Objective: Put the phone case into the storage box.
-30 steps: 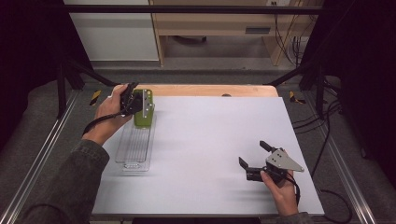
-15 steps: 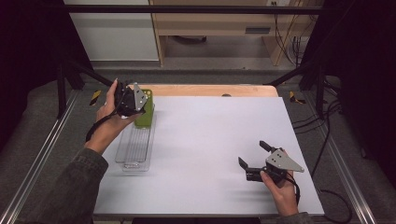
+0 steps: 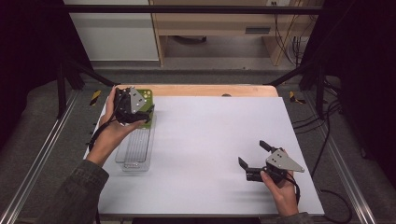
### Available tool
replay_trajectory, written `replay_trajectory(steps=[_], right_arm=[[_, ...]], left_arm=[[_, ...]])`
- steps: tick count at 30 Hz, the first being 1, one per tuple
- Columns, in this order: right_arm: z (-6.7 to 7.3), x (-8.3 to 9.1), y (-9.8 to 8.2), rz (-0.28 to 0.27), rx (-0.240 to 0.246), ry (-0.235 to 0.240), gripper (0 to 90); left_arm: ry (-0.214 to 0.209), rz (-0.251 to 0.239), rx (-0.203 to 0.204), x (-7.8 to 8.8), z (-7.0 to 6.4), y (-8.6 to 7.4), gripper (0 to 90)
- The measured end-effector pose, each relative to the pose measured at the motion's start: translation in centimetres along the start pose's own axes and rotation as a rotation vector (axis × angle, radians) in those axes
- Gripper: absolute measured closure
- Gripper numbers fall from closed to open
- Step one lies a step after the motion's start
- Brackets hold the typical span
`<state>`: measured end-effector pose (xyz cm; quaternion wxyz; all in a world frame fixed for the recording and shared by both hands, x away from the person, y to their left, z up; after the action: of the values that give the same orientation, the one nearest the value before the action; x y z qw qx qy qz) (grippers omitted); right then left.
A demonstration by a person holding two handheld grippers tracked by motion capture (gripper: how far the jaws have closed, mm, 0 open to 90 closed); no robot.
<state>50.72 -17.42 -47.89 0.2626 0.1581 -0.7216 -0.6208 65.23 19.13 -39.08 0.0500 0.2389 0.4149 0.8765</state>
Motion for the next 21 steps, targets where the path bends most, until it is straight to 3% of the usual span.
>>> replay_trajectory(steps=[9, 21], right_arm=[[0.0, 0.0, 0.0, 0.000, 0.000, 0.001, 2.2], [0.0, 0.0, 0.0, -0.001, 0.000, 0.000, 2.1]], left_arm=[[-0.047, -0.020, 0.081, 0.9, -0.6, 0.0, 5.7], [-0.091, -0.049, 0.155, 2.1, -1.7, 0.2, 4.3]])
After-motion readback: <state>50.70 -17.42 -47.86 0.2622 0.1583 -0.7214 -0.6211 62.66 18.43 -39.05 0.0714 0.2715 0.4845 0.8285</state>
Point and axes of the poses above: each handheld gripper's, and its own axes: x roughly backward along the jaws, y roughly out of its top, z roughly to its left, the point moved 10 cm from there along -x, roughly forward along the jaws, and after that the axes turned 1 degree about x, right-handed, at the moved point
